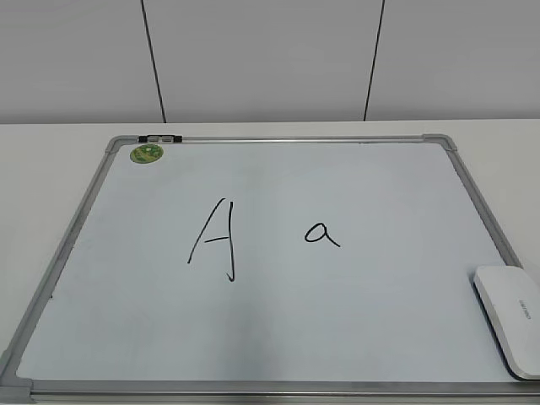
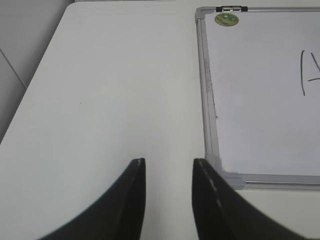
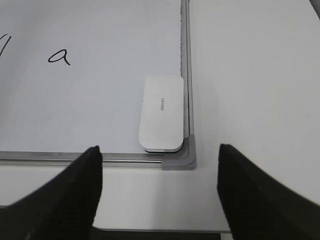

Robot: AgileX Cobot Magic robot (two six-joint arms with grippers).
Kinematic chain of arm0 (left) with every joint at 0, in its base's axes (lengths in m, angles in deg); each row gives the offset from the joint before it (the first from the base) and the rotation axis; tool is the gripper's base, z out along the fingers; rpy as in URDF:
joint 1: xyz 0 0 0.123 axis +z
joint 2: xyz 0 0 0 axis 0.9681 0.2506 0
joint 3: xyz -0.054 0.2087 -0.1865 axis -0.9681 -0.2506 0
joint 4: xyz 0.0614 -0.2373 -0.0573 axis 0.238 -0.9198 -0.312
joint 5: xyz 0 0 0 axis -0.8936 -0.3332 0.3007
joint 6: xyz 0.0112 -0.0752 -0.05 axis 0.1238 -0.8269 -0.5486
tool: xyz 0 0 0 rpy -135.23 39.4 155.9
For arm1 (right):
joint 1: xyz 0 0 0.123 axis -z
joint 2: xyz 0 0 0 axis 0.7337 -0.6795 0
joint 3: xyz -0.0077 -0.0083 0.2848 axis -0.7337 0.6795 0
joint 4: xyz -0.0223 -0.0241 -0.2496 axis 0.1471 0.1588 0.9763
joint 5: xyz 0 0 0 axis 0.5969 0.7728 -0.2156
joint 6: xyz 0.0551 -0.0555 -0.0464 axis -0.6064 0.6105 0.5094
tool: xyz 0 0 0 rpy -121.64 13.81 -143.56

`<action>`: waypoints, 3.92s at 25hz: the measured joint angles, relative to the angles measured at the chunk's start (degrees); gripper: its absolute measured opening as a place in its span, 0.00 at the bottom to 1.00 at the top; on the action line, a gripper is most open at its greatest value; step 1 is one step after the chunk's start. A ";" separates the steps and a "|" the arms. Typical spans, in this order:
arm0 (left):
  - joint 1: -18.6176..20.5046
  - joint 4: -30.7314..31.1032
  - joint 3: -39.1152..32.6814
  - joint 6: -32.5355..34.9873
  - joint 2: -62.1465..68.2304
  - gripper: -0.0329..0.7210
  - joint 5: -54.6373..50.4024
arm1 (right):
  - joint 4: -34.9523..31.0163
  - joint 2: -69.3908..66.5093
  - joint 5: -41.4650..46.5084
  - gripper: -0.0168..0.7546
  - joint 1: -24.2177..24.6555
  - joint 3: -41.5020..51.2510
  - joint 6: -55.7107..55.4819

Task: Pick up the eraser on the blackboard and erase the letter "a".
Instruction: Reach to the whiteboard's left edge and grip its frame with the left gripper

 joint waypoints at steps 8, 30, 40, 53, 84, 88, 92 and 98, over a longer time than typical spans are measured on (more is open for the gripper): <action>0.00 0.40 4.43 0.00 12.74 0.36 8.01 | 0.00 0.00 0.00 0.71 0.00 0.00 0.00; -1.57 -7.93 25.40 0.00 80.07 0.36 24.17 | 0.00 0.00 0.00 0.71 0.00 0.00 0.00; -3.83 -8.59 35.67 0.00 91.29 0.37 21.24 | 0.00 0.00 0.00 0.71 0.00 0.00 0.00; -3.83 -6.69 47.70 0.00 104.56 0.37 14.29 | 0.00 0.00 0.00 0.71 0.00 0.00 0.00; -0.67 -8.13 54.65 0.00 118.69 0.37 8.58 | -2.48 0.00 0.00 0.71 0.00 0.00 0.00; -0.67 -8.74 54.76 0.22 119.87 0.37 8.67 | -2.48 0.00 0.00 0.71 0.00 0.00 0.00; -0.67 -9.08 54.76 0.54 120.64 0.37 8.67 | -2.48 0.00 0.00 0.71 0.00 0.00 0.00; -0.67 -9.06 54.76 0.68 121.64 0.37 8.80 | -2.48 0.00 0.00 0.71 0.00 0.00 0.00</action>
